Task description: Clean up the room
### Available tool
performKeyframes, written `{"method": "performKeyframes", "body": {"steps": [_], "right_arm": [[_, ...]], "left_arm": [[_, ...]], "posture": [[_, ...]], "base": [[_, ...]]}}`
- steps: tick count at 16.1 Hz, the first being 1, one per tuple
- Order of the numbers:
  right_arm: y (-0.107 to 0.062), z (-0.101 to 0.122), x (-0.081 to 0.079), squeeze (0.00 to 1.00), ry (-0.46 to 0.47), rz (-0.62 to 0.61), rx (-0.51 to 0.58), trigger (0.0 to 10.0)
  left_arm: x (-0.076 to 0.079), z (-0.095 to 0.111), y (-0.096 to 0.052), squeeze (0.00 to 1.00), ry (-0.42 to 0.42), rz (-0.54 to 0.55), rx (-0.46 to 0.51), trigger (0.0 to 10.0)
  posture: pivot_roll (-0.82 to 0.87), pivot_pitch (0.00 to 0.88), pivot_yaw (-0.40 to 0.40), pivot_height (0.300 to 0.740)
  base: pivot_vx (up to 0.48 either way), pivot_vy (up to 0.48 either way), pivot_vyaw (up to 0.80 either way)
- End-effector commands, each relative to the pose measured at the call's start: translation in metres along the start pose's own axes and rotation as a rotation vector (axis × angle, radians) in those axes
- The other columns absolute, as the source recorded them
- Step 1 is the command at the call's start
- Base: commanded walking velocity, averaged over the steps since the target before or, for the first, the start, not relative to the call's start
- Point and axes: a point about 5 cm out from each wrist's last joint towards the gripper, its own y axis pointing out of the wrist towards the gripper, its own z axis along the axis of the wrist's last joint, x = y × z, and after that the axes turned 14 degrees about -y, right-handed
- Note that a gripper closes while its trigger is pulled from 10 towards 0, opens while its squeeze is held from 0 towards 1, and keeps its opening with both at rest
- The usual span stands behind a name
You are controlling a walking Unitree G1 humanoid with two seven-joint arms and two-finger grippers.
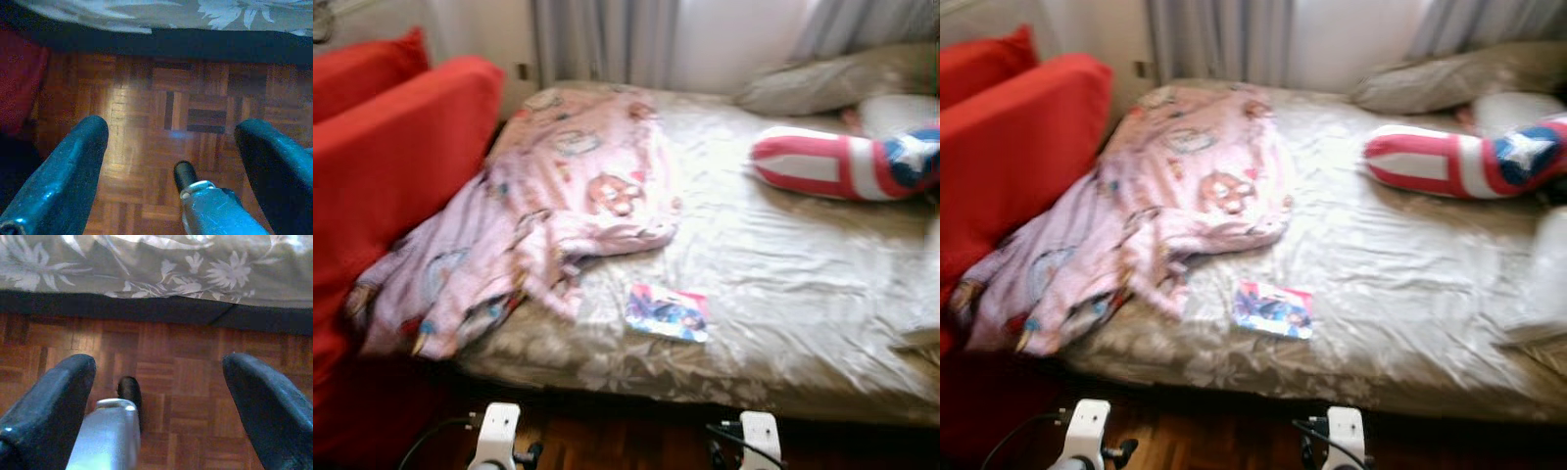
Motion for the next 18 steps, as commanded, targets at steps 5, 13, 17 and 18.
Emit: {"method": "performKeyframes", "body": {"steps": [5,13,17,18], "right_arm": [[-0.0018,-0.0070,0.0024,0.00,0.001,-0.002,-0.024,10.0],[-0.0016,-0.0058,0.0032,0.00,0.014,-0.006,-0.016,10.0],[-0.0014,-0.0055,0.0027,0.00,-0.022,-0.003,-0.020,10.0],[-0.0015,-0.0062,0.0025,0.00,0.005,-0.004,-0.022,10.0]], "left_arm": [[0.0049,-0.0041,0.0001,0.00,0.002,-0.007,-0.018,10.0],[0.0043,-0.0059,-0.0003,0.00,0.028,-0.006,-0.029,10.0],[0.0055,-0.0071,-0.0004,0.00,0.038,-0.011,-0.034,10.0],[0.0058,-0.0072,-0.0004,0.00,0.039,-0.013,-0.034,10.0]], "posture": [[0.03,0.077,-0.019,0.740],[0.03,0.079,-0.021,0.740],[0.03,0.079,-0.019,0.740],[0.03,0.080,-0.020,0.740]], "base": [[0.000,-0.083,-0.76],[0.000,-0.131,-0.09],[0.000,-0.278,0.51],[0.000,-0.285,0.00]]}}
